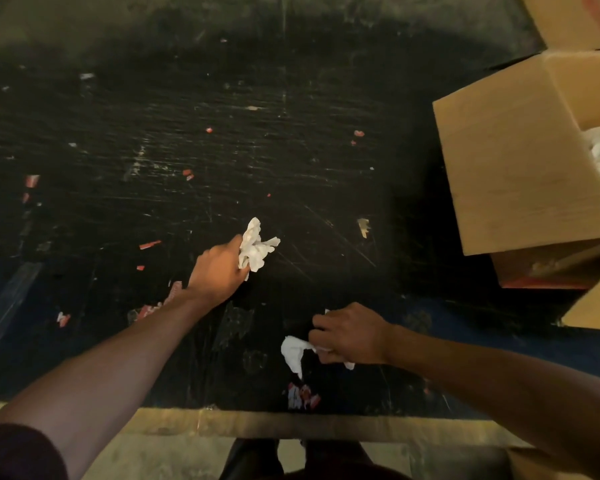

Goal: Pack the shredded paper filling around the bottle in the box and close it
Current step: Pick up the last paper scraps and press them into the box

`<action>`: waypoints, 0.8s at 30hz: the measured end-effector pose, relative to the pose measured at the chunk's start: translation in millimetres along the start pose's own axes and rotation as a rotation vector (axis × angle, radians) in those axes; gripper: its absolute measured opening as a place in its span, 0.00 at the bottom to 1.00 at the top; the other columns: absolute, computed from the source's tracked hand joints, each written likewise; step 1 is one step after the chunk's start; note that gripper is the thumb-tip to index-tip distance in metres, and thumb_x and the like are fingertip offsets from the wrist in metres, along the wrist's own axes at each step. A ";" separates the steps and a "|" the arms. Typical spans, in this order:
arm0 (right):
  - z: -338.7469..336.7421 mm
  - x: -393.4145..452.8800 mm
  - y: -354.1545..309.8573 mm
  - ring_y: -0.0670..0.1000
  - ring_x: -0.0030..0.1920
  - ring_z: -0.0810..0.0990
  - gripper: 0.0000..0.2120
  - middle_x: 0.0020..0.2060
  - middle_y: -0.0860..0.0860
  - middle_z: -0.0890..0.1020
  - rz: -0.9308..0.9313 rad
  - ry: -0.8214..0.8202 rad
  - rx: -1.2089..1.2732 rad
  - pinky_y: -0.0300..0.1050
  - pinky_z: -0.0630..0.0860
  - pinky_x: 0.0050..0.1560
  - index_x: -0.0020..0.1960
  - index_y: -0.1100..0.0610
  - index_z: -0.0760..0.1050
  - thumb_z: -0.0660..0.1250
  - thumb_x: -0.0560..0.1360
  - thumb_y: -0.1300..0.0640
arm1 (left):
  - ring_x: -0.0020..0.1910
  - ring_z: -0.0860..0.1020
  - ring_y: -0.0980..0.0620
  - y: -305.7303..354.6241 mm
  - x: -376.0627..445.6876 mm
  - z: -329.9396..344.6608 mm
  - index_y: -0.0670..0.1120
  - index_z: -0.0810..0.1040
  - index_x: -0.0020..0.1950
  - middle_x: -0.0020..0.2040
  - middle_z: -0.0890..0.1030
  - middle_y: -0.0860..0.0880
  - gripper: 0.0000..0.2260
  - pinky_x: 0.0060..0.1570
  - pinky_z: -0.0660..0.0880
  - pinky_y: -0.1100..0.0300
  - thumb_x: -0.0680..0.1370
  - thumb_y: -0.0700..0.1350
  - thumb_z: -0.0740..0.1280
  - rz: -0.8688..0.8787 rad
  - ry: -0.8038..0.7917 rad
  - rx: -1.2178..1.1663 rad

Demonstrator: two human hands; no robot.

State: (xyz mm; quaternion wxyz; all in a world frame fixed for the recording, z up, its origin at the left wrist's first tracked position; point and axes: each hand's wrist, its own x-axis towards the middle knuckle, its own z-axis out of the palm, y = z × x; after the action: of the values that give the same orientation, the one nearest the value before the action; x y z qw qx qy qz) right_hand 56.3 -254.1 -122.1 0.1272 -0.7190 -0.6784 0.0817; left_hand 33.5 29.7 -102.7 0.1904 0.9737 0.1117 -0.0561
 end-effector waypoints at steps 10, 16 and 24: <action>-65.9 15.2 33.1 0.58 0.36 0.79 0.04 0.36 0.53 0.80 0.725 0.179 0.245 0.52 0.76 0.38 0.42 0.53 0.71 0.62 0.75 0.55 | 0.47 0.82 0.44 24.5 -28.4 -18.1 0.44 0.72 0.68 0.49 0.83 0.44 0.18 0.49 0.78 0.45 0.79 0.48 0.64 -0.065 0.087 -0.082; -129.6 11.5 37.8 0.55 0.36 0.78 0.07 0.34 0.52 0.78 0.907 0.302 0.263 0.48 0.71 0.36 0.41 0.52 0.70 0.60 0.77 0.53 | 0.47 0.82 0.41 57.0 -43.7 -52.4 0.46 0.74 0.65 0.48 0.84 0.43 0.19 0.47 0.78 0.46 0.80 0.55 0.60 -0.079 0.202 -0.107; -209.2 -45.5 -10.1 0.50 0.32 0.74 0.08 0.30 0.49 0.75 0.917 0.556 0.203 0.42 0.69 0.31 0.41 0.53 0.71 0.61 0.79 0.55 | 0.47 0.81 0.42 129.6 -77.0 -97.0 0.46 0.75 0.63 0.49 0.83 0.45 0.18 0.47 0.78 0.48 0.81 0.55 0.57 -0.044 0.396 -0.175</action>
State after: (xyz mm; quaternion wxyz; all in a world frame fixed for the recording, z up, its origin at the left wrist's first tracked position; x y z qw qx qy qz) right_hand 104.3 -314.1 78.1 0.3218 -0.9197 -0.2251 0.0008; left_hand -3.6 -65.2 44.7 0.2472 0.9428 0.1727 0.1421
